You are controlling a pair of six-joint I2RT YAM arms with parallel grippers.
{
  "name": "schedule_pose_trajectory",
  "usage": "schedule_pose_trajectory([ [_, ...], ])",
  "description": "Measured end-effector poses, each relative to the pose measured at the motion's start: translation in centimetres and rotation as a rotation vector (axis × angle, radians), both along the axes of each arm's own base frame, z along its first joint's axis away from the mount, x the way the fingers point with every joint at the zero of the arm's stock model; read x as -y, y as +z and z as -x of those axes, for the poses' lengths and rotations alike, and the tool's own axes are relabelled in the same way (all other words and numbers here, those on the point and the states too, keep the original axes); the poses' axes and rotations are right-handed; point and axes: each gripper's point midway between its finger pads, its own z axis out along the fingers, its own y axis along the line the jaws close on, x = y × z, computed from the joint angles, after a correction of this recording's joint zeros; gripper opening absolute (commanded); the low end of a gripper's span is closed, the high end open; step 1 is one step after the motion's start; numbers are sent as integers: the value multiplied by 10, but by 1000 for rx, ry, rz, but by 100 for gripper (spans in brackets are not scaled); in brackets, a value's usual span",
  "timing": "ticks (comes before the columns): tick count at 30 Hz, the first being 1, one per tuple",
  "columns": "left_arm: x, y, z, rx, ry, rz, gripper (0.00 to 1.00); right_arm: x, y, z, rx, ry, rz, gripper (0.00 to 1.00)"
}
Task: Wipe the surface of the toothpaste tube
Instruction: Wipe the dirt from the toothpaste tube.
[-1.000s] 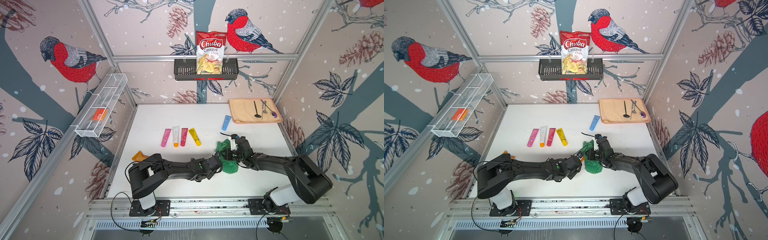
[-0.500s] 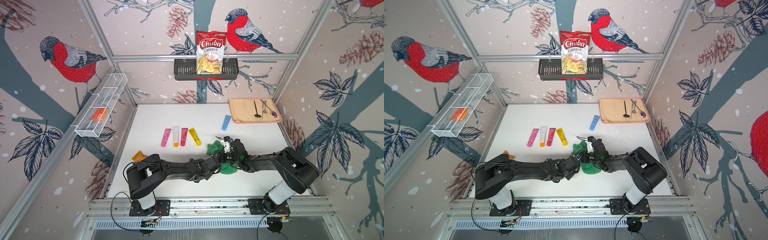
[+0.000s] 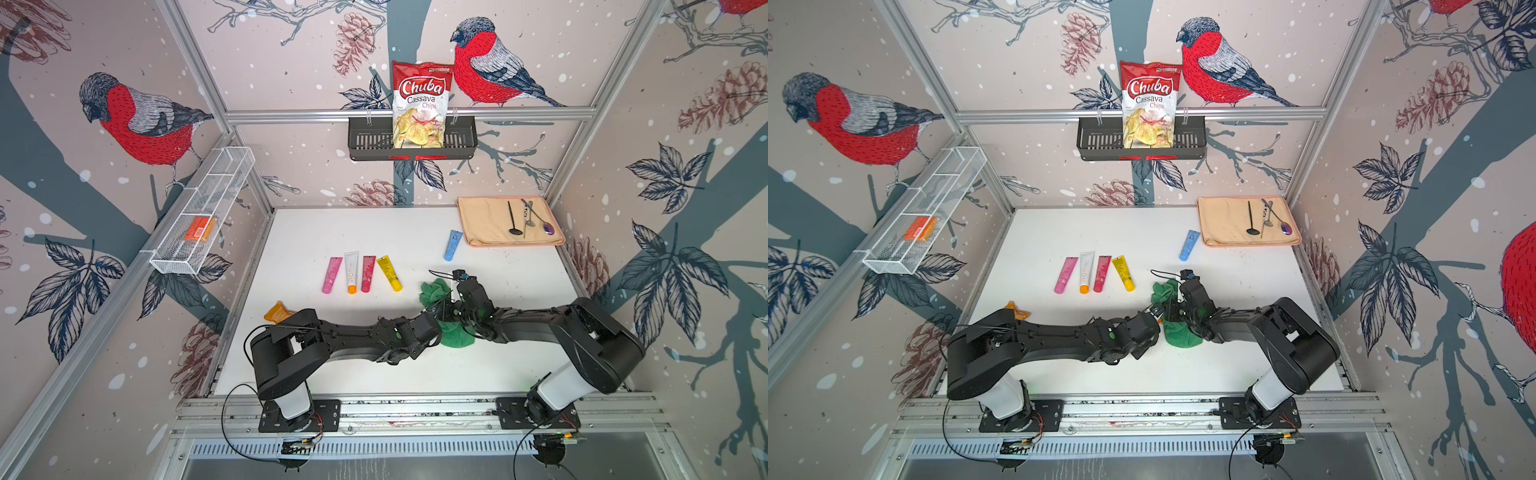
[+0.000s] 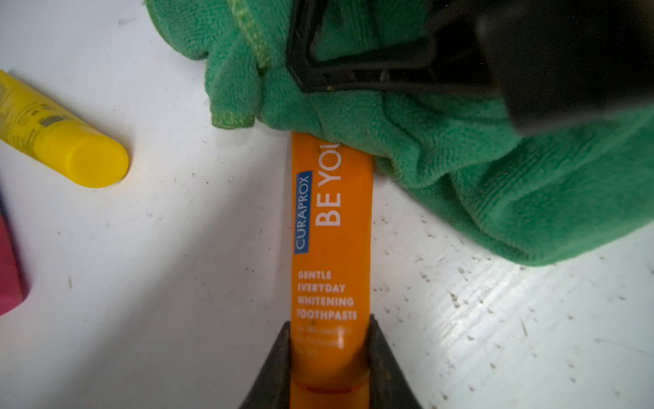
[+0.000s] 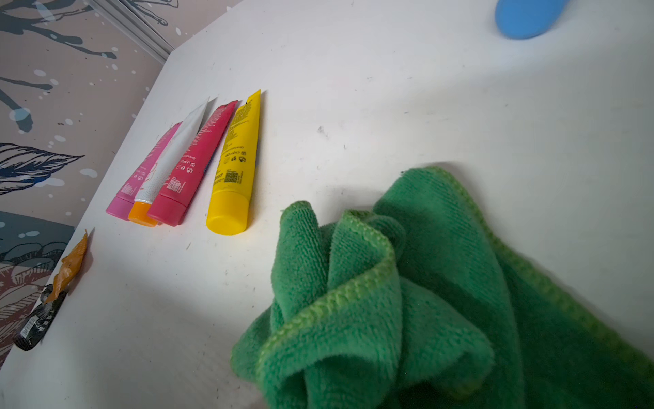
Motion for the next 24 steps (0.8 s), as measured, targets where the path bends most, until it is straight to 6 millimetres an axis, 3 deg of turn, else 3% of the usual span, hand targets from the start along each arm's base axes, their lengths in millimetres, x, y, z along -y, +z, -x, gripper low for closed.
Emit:
schedule_pose_trajectory([
  [5, 0, -1, 3, -12, -8, -3, 19, -17, 11, 26, -18, 92, -59, 4],
  [8, -3, -4, 4, -24, 5, -12, 19, -22, 7, 31, -29, 104, -61, 4],
  [15, -8, -1, 3, -8, 27, -8, 18, -23, -5, 18, -25, 71, -28, 4],
  [24, -7, 4, 1, 15, 17, 20, 18, -7, -10, -2, -10, -54, 145, 5],
])
